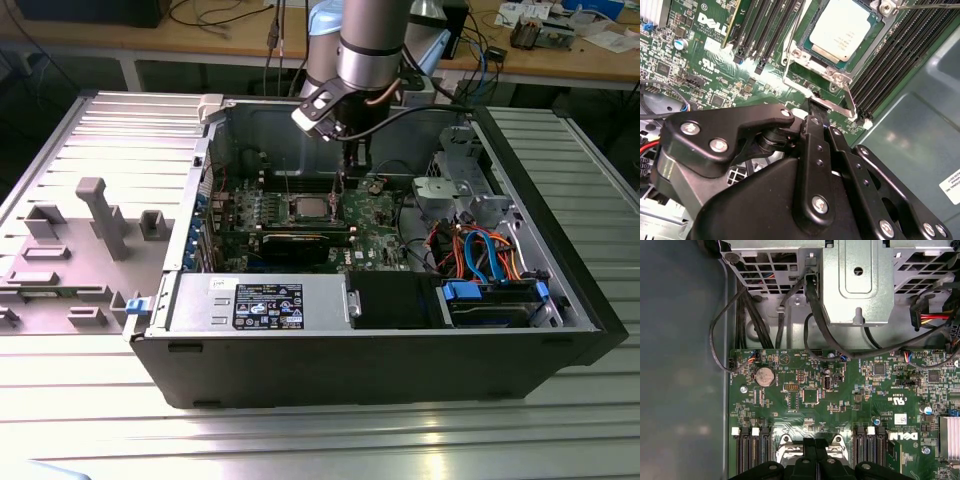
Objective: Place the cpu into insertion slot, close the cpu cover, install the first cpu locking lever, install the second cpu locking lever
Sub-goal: 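Close the cpu cover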
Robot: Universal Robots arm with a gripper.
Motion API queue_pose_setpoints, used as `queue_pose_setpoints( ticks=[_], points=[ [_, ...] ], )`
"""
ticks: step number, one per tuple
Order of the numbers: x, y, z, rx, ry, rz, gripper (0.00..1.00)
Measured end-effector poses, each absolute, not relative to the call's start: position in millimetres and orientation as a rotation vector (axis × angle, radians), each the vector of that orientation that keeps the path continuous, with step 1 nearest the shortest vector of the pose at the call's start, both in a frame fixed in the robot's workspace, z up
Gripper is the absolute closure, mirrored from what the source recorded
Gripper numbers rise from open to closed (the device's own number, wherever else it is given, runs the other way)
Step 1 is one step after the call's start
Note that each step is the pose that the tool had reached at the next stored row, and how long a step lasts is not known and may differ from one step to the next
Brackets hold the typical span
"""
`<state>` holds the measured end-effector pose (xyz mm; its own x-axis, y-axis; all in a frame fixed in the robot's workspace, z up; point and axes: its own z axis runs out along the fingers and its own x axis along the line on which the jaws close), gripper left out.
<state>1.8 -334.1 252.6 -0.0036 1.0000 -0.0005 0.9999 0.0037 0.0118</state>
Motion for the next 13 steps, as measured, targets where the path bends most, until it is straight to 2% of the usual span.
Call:
queue_pose_setpoints(
  ticks=[13],
  points=[
    [-2.2, -334.1, 252.6, 2.211, 2.219, 0.013, 0.89]
  ],
)
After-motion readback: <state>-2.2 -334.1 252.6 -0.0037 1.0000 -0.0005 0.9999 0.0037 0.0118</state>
